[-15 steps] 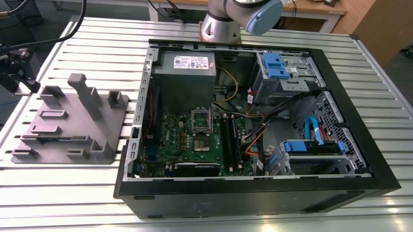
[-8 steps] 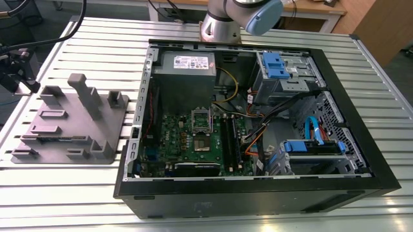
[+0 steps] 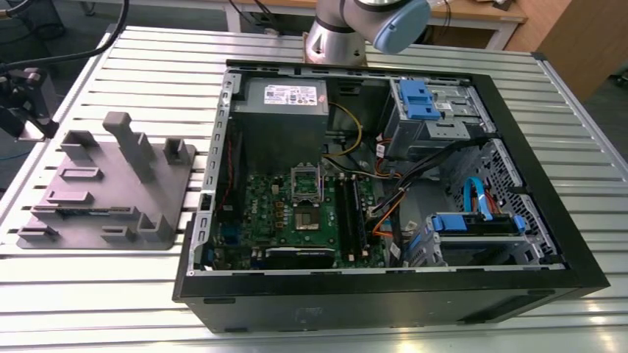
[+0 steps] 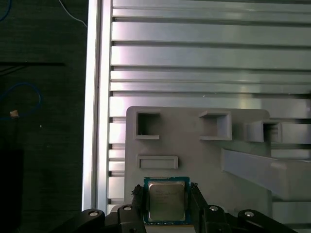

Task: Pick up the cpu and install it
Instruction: 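Pick up the cpu and move it towards the insertion slot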

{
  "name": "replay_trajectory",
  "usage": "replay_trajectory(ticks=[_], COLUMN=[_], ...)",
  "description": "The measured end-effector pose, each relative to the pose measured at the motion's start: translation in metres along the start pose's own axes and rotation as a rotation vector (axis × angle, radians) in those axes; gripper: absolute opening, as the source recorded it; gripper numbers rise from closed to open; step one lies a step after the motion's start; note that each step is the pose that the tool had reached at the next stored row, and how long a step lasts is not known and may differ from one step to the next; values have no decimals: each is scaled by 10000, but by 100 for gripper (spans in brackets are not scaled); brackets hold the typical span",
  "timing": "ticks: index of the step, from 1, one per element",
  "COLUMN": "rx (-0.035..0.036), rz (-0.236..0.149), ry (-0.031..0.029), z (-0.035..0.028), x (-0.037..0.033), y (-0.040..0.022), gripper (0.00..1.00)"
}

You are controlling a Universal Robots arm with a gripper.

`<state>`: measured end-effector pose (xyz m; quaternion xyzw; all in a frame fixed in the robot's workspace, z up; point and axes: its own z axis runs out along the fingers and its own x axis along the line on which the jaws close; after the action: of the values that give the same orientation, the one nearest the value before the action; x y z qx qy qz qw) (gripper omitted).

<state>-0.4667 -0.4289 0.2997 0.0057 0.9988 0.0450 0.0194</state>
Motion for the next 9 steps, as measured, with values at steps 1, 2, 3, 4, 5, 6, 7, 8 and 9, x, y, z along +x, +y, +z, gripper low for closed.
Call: replay_trajectory(ticks=[1,2,3,4,5,6,7,8,9], rx=[-1,0,0,0,0,0,0,0,0], rz=[-1,-1,0,0,0,0,0,0,0], ry=[-1,0,-1,0,1,-1,-1,1,-1], z=[-39,-80,-123,-168,-212,-255,-300,-340,-379], x=[-2,-3,-5,-7,-8,-10,-12,-13,-15], y=[3,7,11,15,19,23,27,31,34], gripper=[47,47,47,47,47,47,47,47,47])
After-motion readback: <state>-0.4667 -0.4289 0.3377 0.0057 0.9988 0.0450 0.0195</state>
